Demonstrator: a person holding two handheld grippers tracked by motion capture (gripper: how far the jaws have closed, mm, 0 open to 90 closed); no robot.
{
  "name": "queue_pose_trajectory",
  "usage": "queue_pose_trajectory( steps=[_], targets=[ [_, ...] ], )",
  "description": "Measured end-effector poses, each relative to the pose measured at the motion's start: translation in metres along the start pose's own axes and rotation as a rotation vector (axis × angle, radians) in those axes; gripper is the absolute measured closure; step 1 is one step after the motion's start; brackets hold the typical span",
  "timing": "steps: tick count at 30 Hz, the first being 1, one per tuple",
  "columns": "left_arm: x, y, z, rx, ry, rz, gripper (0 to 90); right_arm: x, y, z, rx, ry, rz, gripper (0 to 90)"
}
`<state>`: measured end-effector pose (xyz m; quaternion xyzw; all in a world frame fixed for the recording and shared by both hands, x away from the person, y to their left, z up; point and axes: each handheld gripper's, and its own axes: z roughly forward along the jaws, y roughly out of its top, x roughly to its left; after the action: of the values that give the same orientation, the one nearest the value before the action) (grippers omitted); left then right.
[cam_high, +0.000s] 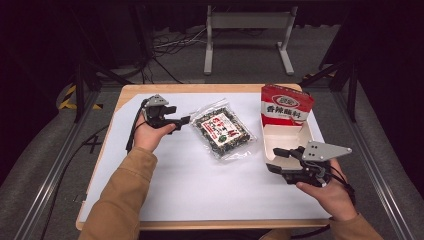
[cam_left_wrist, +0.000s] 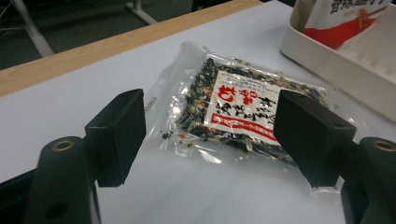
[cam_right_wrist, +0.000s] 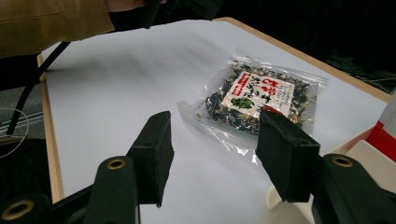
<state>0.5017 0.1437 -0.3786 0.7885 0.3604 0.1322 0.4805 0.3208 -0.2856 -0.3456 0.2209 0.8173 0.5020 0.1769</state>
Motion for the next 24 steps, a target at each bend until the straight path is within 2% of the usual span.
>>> queue_pose_trajectory(
  steps=[1,5,6,9,13,15,20,24],
  targets=[
    [0.002,0.002,0.003,0.011,0.007,0.007,25.9,0.001,-0.001,0.0,-0.001,0.005,-0.002,45.0],
    [0.005,0.006,0.012,0.001,0.017,0.004,26.3,0.003,-0.003,-0.001,0.001,0.012,-0.014,45.1],
    [0.006,0.01,0.017,0.02,0.018,0.008,26.3,0.002,-0.004,-0.001,0.001,0.012,-0.014,45.1],
    [0.008,0.015,0.026,0.037,0.021,0.016,27.0,0.001,-0.007,0.0,0.002,0.014,-0.007,45.2],
    [0.01,0.017,0.035,0.048,0.03,0.029,27.2,0.0,-0.008,0.002,0.006,0.02,-0.008,45.2],
    [0.013,0.017,0.042,0.071,0.039,0.03,27.3,0.001,-0.007,0.004,0.006,0.027,-0.012,45.2],
    [0.023,0.009,0.058,0.063,0.059,-0.001,31.8,0.002,-0.008,0.011,0.013,0.038,-0.024,46.0],
    [0.031,0.002,0.068,0.072,0.072,-0.019,38.2,0.003,-0.009,0.015,0.012,0.051,-0.032,53.0]
  ],
)
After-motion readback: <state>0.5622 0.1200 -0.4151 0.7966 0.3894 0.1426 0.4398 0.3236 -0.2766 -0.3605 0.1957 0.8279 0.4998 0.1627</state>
